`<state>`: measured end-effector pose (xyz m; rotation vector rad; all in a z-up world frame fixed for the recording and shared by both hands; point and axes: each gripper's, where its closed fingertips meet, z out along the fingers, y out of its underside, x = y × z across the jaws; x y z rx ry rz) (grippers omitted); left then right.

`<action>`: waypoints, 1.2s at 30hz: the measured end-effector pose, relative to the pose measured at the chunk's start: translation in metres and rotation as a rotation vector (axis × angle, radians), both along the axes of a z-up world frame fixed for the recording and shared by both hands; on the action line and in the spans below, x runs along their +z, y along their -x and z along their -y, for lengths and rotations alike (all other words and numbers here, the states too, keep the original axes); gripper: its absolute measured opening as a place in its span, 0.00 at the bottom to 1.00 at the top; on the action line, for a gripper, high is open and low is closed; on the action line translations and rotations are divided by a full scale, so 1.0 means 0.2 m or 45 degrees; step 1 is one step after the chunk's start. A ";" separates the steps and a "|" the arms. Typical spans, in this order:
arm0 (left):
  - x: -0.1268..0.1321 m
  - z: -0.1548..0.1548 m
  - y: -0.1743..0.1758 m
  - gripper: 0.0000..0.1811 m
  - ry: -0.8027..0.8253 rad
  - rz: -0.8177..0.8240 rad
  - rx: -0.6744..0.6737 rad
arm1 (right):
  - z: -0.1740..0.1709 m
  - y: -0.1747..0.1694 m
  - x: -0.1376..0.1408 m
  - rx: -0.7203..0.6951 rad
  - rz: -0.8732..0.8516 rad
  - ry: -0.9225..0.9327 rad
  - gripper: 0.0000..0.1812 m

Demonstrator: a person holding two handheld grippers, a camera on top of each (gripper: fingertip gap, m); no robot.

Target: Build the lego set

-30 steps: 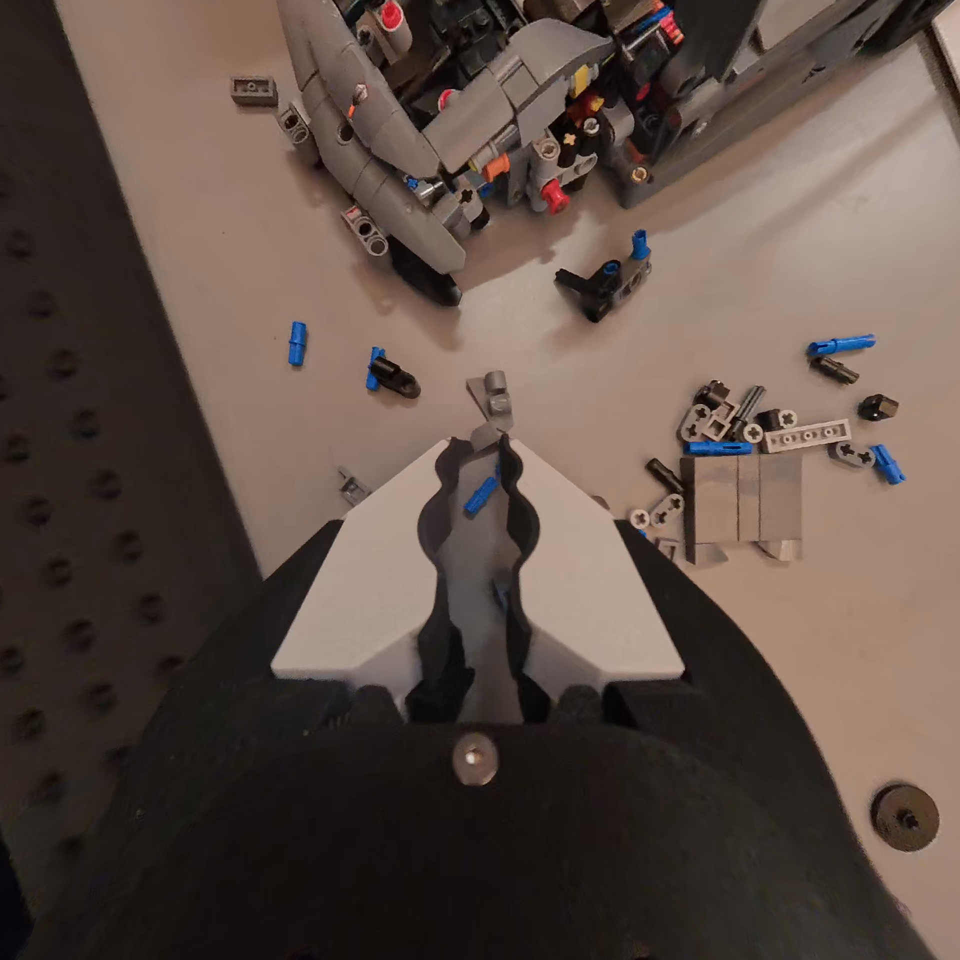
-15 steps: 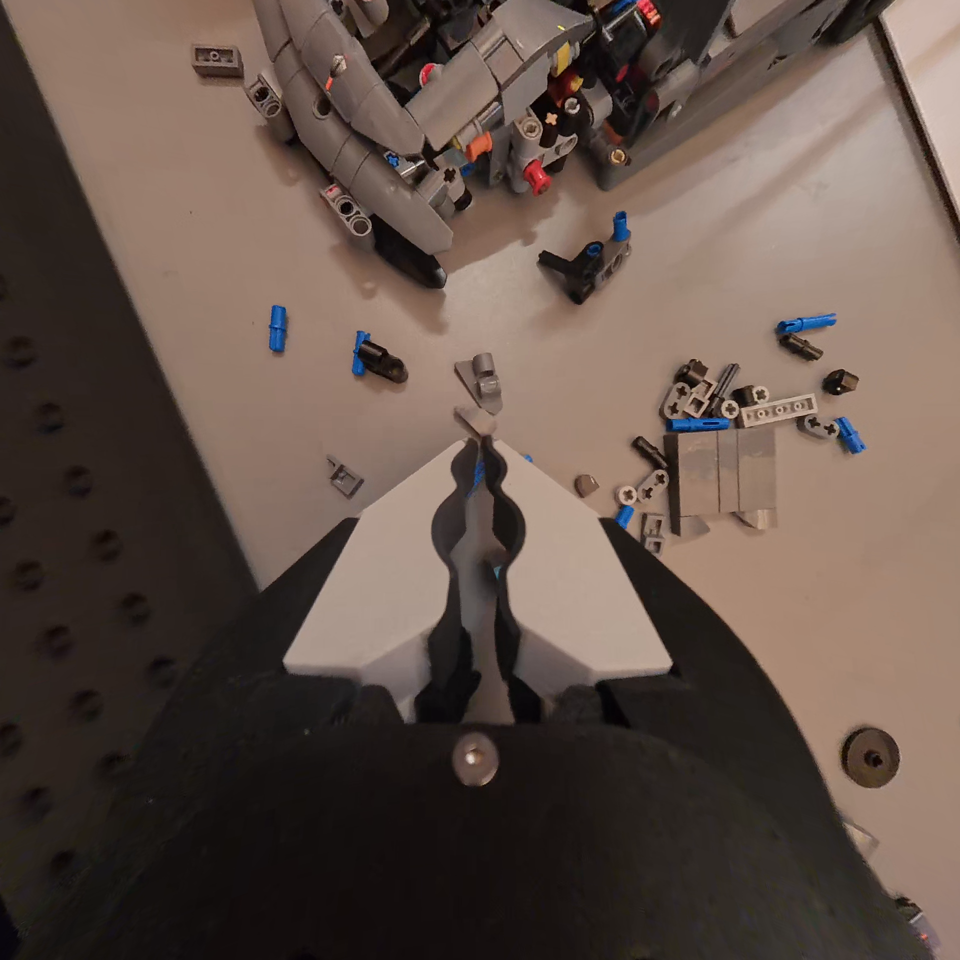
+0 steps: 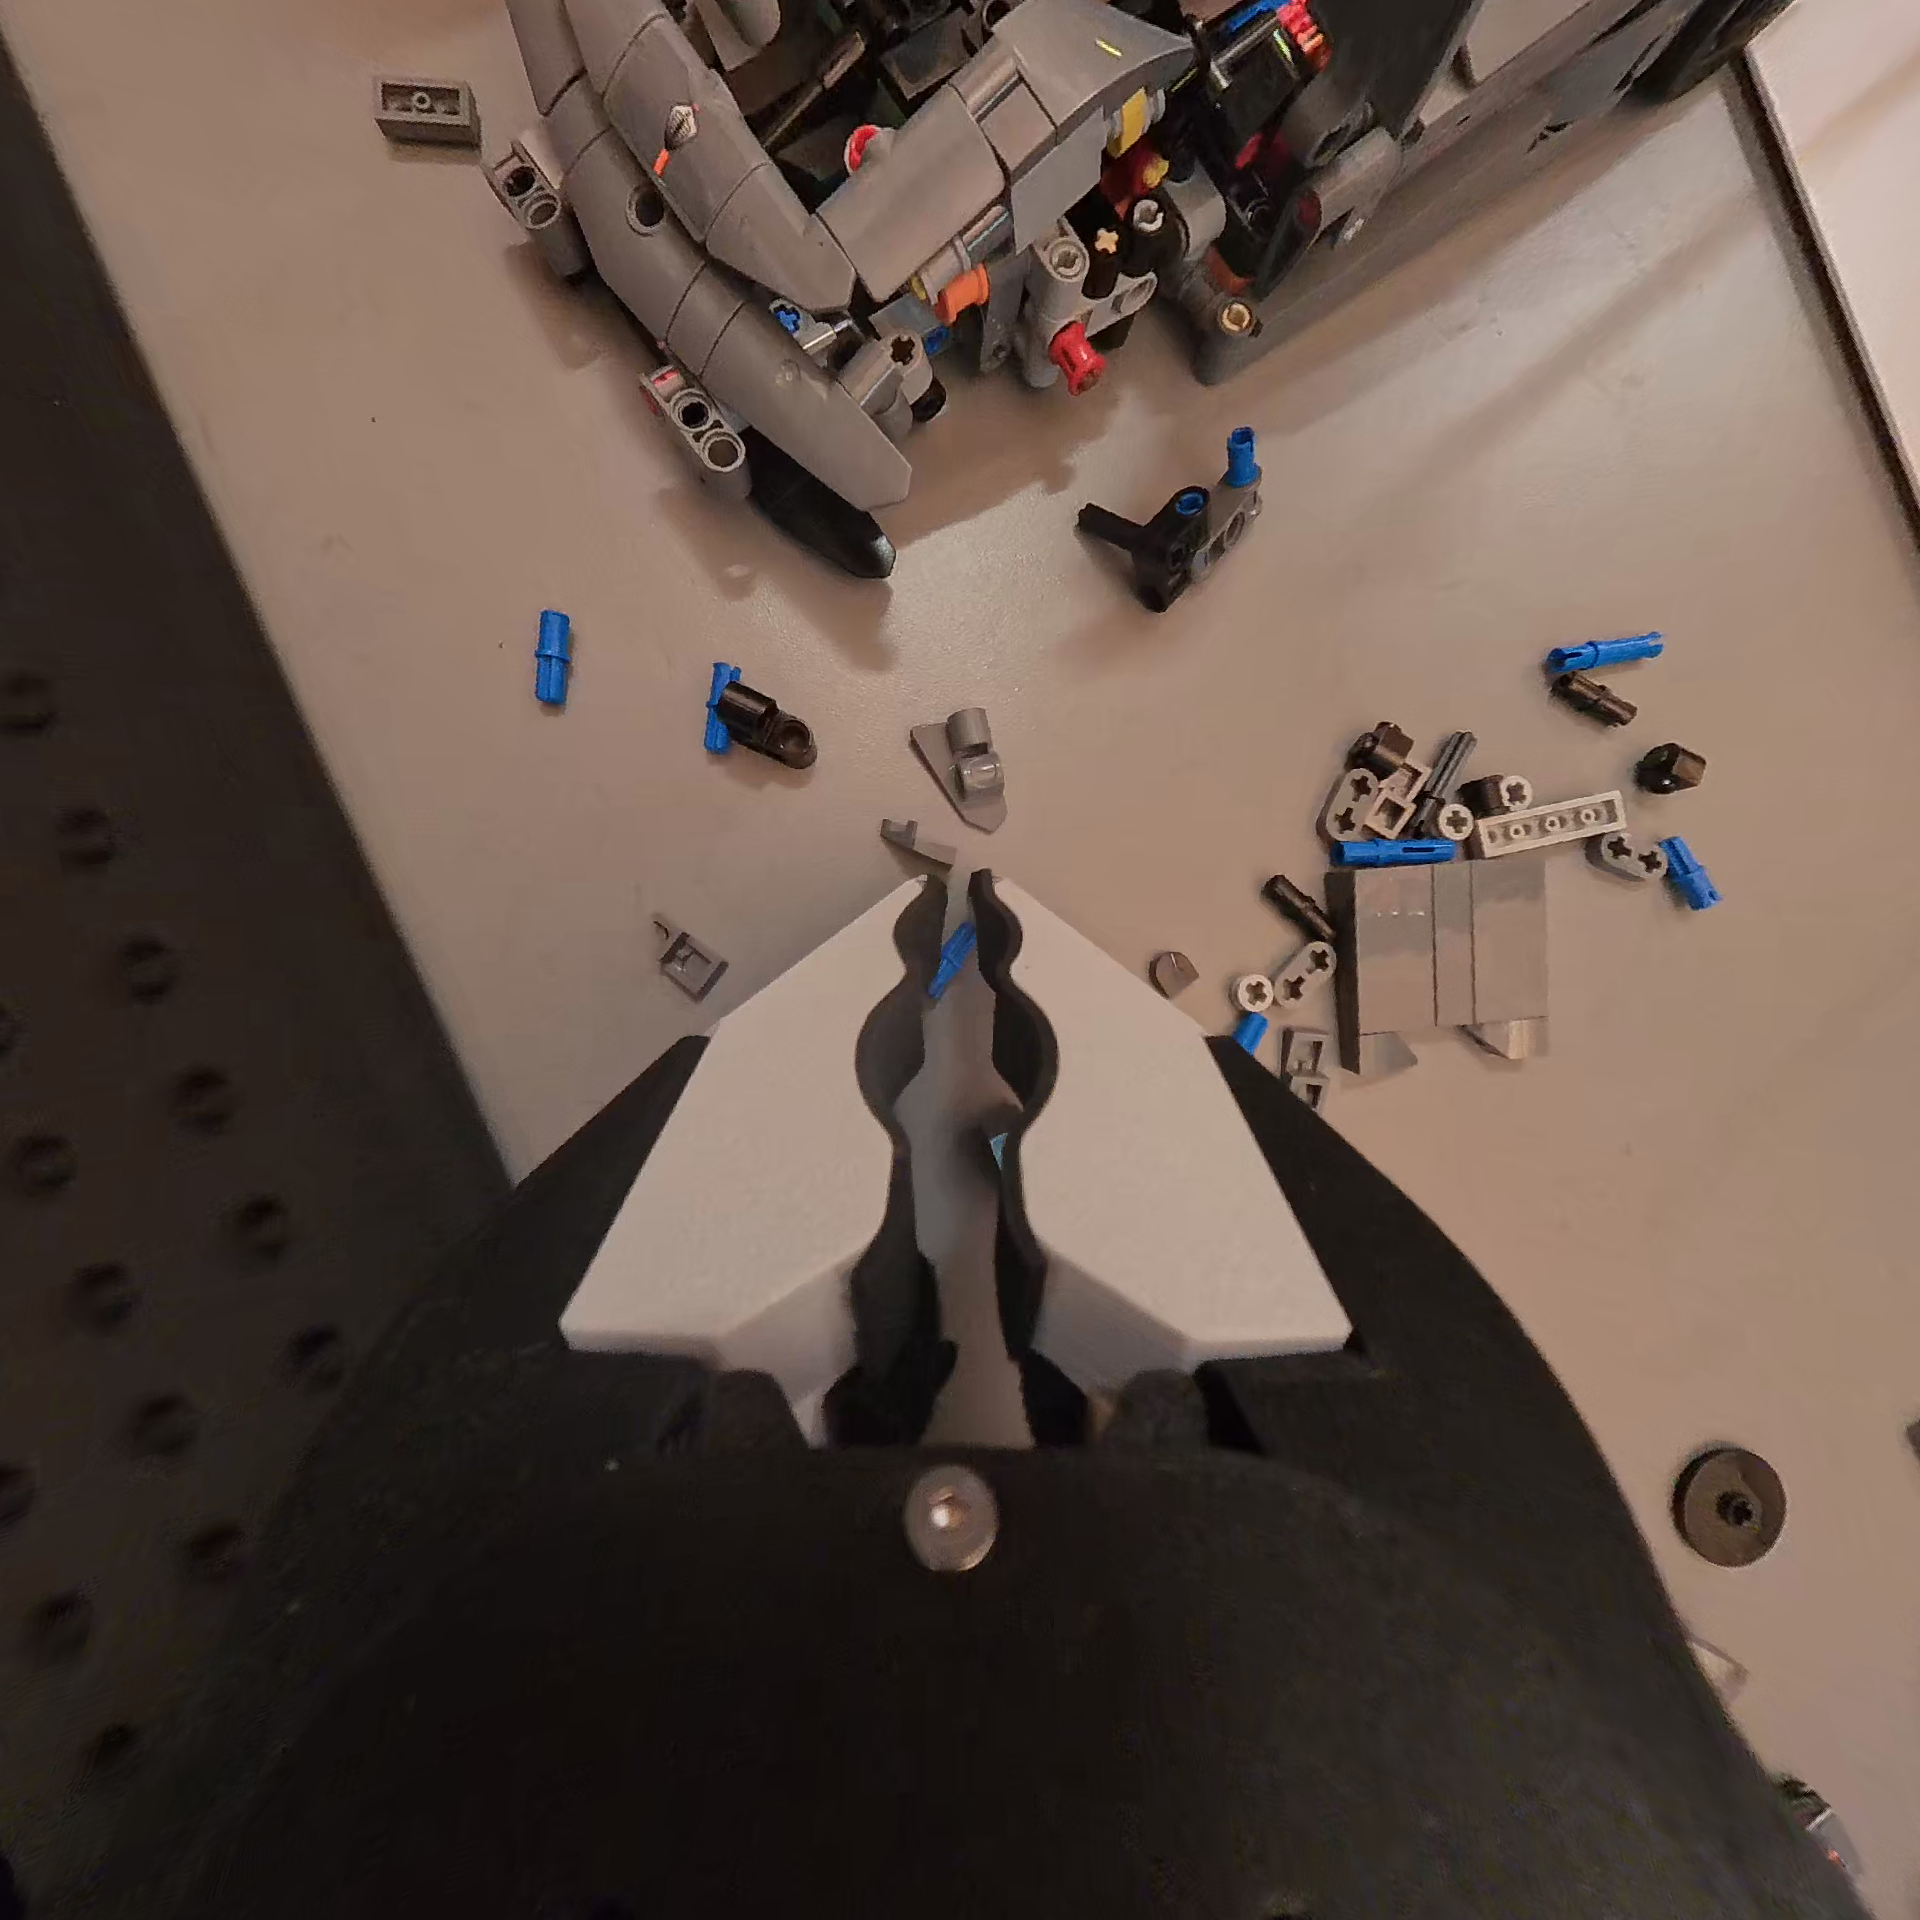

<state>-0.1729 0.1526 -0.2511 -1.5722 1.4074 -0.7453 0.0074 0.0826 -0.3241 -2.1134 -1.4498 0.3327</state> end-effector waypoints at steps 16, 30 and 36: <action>-0.01 0.00 0.00 0.15 0.005 -0.002 0.001 | 0.04 0.01 0.00 0.023 -0.026 0.052 0.01; 0.00 -0.01 0.01 0.15 0.008 0.008 0.006 | 0.03 0.06 0.05 0.100 0.101 -0.334 0.02; 0.01 -0.01 0.01 0.15 0.007 0.019 0.008 | 0.02 0.08 0.05 0.138 0.107 -0.387 0.02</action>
